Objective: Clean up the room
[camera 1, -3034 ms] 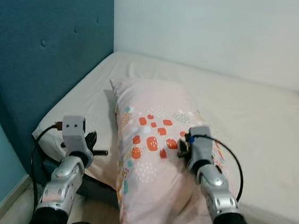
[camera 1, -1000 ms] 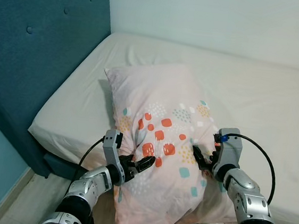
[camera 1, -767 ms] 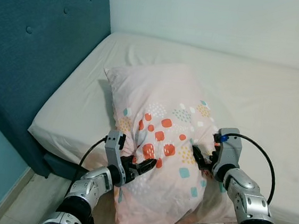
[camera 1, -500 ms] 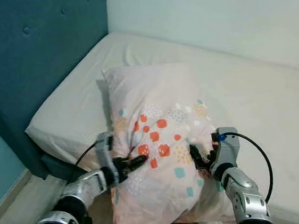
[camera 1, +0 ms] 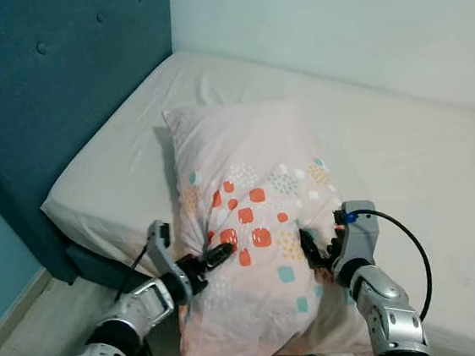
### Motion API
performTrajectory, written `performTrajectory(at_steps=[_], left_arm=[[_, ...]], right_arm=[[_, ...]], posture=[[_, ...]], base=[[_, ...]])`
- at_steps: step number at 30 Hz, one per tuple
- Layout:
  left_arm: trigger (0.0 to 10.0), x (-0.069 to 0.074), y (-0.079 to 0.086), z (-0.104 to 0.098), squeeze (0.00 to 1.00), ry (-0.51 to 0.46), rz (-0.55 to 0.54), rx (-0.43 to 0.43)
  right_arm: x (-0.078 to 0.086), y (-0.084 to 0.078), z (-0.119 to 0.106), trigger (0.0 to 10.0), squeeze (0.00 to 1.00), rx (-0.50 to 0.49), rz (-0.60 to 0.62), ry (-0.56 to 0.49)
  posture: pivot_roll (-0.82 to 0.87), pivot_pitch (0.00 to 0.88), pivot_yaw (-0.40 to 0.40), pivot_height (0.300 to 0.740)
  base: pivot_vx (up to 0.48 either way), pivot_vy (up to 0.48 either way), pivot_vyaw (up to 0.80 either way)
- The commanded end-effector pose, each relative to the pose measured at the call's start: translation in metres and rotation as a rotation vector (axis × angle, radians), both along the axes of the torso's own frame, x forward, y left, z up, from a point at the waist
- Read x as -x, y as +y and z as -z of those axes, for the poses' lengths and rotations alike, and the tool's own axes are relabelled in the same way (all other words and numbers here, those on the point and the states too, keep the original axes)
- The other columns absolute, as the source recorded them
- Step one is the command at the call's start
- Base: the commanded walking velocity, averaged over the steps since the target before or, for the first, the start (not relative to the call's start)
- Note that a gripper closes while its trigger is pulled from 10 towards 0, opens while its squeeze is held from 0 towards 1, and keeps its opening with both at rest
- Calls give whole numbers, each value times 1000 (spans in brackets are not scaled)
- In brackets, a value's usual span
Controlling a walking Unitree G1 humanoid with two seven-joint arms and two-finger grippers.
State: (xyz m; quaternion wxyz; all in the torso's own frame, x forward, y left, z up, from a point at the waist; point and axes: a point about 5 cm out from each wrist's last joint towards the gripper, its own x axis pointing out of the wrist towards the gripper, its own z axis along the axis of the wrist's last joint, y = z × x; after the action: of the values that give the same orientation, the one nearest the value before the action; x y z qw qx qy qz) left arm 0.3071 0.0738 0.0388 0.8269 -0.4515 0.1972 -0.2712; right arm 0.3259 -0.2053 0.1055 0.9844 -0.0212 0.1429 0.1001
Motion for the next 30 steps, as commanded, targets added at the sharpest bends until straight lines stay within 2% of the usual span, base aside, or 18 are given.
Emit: performTrajectory(at_steps=[1, 3, 4, 5, 6, 9, 16, 17, 18, 19, 20, 21, 22, 23, 24, 30], left_arm=[[10000, 2, -26, -5, 1000, -24, 74, -1], [10000, 2, -26, -5, 1000, -24, 74, -1], [10000, -3, -47, -22, 1000, -89, 108, 38], [10000, -4, -53, -28, 1000, -108, 118, 53], [10000, -4, -53, -28, 1000, -108, 118, 53], [10000, -5, -73, -45, 1000, -145, 159, 123], [10000, -1, -84, -48, 1000, -167, 220, 102], [8745, 1, -86, -46, 1000, -176, 237, 62], [8745, 1, -86, -46, 1000, -176, 237, 62], [0, 2, -85, -40, 1000, -183, 239, -39], [0, 1, -82, -34, 1000, -186, 235, -132], [0, 1, -82, -34, 1000, -186, 235, -132], [0, 1, -79, -29, 1000, -192, 232, -207], [0, 1, -79, -29, 1000, -192, 232, -207], [0, 0, -75, -25, 1000, -196, 225, -284], [0, -2, -70, -23, 1000, -189, 207, -319]], right_arm=[[5, 17, 9, 10000, 1000, -33, -72, 41], [5, 17, 9, 10000, 1000, -33, -72, 41], [6, 24, 9, 10000, 1000, -46, -94, 41], [7, 26, 9, 10000, 1000, -50, -100, 41], [7, 26, 9, 10000, 1000, -50, -100, 41], [7, 33, 10, 10000, 1000, -62, -117, 40], [7, 36, 10, 10000, 1000, -66, -123, 39], [7, 37, 10, 10000, 1000, -67, -125, 38], [7, 37, 10, 10000, 1000, -67, -125, 38], [7, 37, 10, 10000, 1000, -67, -125, 38], [7, 36, 10, 10000, 1000, -68, -124, 37], [7, 36, 10, 10000, 1000, -68, -124, 37], [7, 36, 10, 10000, 1000, -68, -124, 37], [7, 36, 10, 10000, 1000, -68, -124, 37], [6, 37, 9, 10000, 1000, -69, -124, 36], [5, 38, 8, 10000, 1000, -64, -121, 32]], posture=[[-78, 169, -11, 580], [-78, 169, -11, 580], [-77, 165, -9, 580], [-77, 165, -9, 580], [-77, 165, -9, 580], [-76, 160, -5, 580], [-76, 154, -2, 580], [-76, 154, -2, 580], [-76, 154, -2, 580], [-76, 154, -2, 580], [-70, 151, -4, 580], [-70, 151, -4, 580], [-68, 150, -5, 580], [-68, 150, -5, 580], [-67, 149, -5, 580], [-68, 149, -4, 580]], base=[[0, 0, 0], [0, 0, 0], [0, 0, 0], [0, 0, 0], [0, 0, 0], [0, 0, 0], [0, 0, 0], [0, 0, 0], [0, 0, 0], [0, 0, 0], [0, 0, 0], [0, 0, 0], [0, 0, 0], [0, 0, 0], [0, 0, 0], [0, 0, 0]])
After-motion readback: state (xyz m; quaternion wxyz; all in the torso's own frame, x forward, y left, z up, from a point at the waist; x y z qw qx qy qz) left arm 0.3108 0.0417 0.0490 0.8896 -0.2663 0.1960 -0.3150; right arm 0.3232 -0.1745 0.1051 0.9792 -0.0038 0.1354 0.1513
